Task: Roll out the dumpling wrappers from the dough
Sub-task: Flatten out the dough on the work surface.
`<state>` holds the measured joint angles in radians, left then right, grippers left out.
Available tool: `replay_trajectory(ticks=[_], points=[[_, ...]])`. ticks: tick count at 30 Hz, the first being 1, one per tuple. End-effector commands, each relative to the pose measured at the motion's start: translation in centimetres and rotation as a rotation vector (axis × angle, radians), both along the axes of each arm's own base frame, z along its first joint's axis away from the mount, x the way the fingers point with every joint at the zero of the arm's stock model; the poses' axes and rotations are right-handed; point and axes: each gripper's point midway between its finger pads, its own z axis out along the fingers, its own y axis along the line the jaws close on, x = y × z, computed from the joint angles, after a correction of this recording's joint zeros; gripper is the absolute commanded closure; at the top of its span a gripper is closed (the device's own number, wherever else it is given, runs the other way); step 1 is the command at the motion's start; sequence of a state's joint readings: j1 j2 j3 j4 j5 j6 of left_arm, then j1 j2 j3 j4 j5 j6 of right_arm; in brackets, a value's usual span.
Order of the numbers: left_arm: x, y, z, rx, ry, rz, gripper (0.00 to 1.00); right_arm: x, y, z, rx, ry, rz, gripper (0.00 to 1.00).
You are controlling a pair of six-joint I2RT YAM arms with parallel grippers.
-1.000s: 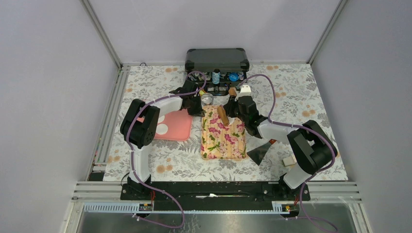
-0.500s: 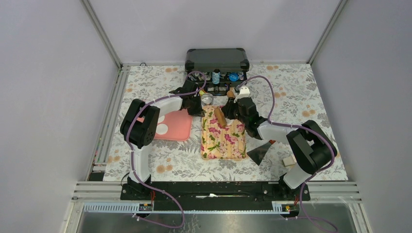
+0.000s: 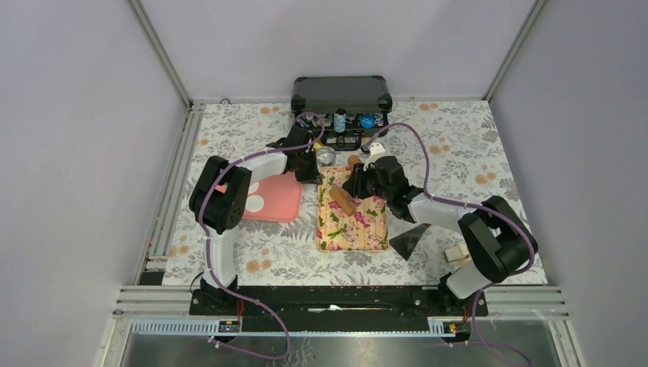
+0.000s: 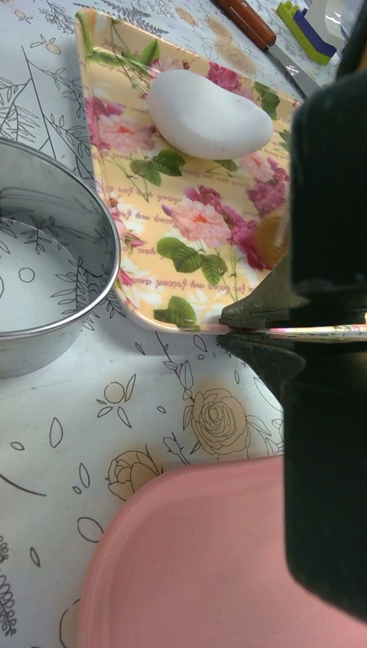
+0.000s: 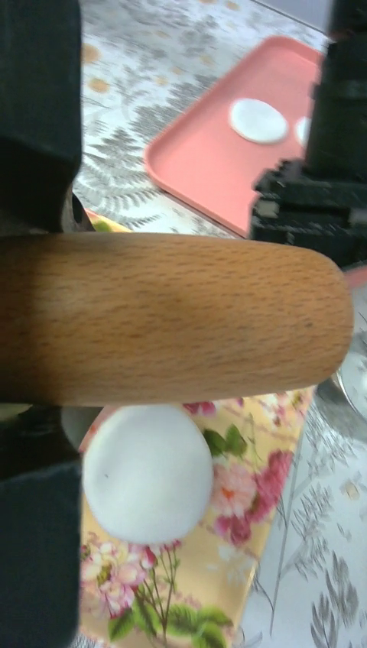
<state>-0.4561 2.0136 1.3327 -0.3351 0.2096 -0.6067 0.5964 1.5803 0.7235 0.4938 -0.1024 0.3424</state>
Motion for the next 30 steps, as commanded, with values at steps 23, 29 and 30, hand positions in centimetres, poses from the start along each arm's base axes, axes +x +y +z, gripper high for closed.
replay_trajectory(ticks=[23, 29, 30], points=[[-1.6, 0.1, -0.5, 0.033, 0.026, -0.148, 1.0, 3.4, -4.0, 5.0, 0.076, -0.426, 0.596, 1.0], [-1.8, 0.0, -0.6, 0.029, 0.039, -0.139, 1.0, 3.1, -4.0, 2.5, 0.091, -0.323, 0.514, 1.0], [-1.8, 0.0, -0.6, 0.029, 0.041, -0.136, 1.0, 3.0, -4.1, 2.1, 0.084, -0.315, 0.5, 1.0]])
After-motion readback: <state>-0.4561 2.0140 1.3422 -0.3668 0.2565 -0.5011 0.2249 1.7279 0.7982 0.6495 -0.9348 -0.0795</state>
